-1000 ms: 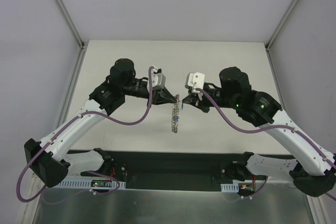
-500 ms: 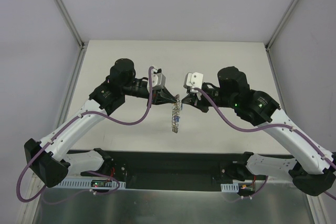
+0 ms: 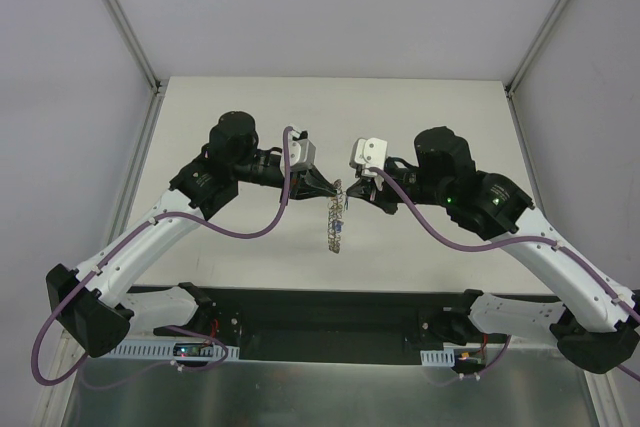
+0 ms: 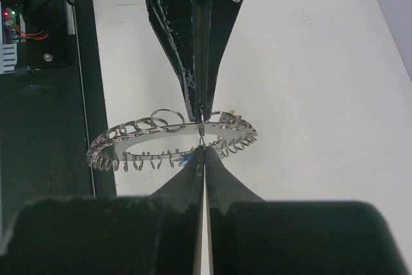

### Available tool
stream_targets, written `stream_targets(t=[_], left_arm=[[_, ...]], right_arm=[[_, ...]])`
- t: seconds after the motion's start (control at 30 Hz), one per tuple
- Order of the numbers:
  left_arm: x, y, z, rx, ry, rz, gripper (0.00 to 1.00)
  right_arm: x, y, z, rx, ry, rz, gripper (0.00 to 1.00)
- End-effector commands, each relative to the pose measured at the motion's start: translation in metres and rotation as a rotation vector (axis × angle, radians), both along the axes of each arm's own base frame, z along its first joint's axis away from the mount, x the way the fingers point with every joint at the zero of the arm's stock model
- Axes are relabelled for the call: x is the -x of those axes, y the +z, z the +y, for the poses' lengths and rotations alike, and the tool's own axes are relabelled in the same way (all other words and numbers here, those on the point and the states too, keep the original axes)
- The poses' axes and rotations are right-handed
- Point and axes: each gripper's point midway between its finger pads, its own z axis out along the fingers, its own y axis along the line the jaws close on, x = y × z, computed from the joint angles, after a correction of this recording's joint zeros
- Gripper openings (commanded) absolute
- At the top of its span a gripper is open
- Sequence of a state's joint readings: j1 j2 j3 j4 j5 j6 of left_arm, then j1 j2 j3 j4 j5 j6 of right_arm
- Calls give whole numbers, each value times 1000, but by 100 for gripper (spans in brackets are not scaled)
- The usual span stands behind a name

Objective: Put the keys on the keyring

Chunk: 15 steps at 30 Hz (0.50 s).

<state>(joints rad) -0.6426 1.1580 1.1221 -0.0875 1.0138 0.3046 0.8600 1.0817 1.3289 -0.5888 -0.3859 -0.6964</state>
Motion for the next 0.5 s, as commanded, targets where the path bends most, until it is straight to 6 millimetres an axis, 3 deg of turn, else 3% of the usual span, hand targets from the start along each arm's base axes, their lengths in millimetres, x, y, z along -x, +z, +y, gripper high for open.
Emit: stream_targets(t=[0.0, 0.47], left_arm=[[5, 29, -4, 74, -46, -103, 0], [5, 30, -4, 75, -46, -105, 0]], right_arm=[[-2, 14, -2, -27, -13, -42, 1], [2, 15, 3, -34, 23, -33, 1]])
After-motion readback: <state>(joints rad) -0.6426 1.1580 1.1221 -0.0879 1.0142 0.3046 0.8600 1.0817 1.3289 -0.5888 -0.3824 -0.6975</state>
